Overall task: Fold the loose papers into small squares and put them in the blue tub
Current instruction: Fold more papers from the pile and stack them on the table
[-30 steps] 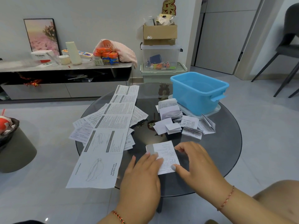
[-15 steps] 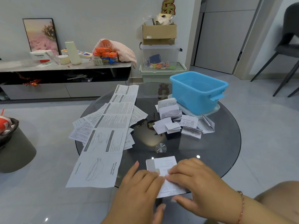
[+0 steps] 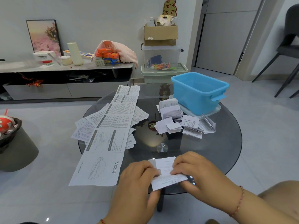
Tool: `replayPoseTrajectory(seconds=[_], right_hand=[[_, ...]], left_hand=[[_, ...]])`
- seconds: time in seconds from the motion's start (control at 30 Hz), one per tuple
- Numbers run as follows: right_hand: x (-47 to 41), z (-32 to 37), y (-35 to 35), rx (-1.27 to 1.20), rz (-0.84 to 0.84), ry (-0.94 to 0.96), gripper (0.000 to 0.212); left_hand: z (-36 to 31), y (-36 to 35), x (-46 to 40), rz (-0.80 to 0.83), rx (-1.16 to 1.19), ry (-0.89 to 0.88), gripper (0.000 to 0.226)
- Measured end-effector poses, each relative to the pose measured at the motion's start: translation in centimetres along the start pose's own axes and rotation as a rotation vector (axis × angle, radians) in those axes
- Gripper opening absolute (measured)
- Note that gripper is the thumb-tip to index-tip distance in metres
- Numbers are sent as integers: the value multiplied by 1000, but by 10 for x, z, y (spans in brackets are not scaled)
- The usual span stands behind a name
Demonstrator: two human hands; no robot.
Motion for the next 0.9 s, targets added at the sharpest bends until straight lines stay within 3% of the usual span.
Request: replayPoseTrajectory(seconds=[0.13,0.2,0.37,0.5,0.67,0.9], right_hand=[[-2,-9,-3,-30,-2,-59,10],[-4,-13,-4,-66,-9,-99,9],[-2,-35,-8,-136,-14,-319,30],[-2,-39,-12,-109,12,-425,31],[-2,-40,-13,-66,55,-509,31],[-2,-41,-13,29,89,-565,35]], left_hand=[[7,4,-1,-72,12,52,15],[10,6,-3,-94,11,71,18],[19,8,-7,-150,19,164,13],[25,8,-13,-164,6,265,31],[26,5,-15,-123,-47,383,31],[18,12,-19,-120,0,378,23]])
Point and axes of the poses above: each hand's wrist, its own x-axis away from the middle knuckle, its own y-axis out of the back of the hand, z = x × y, the point moved 10 cm from there along -x, towards the middle knuckle, and after that the axes turned 12 degrees about x, right-handed, at the moved point
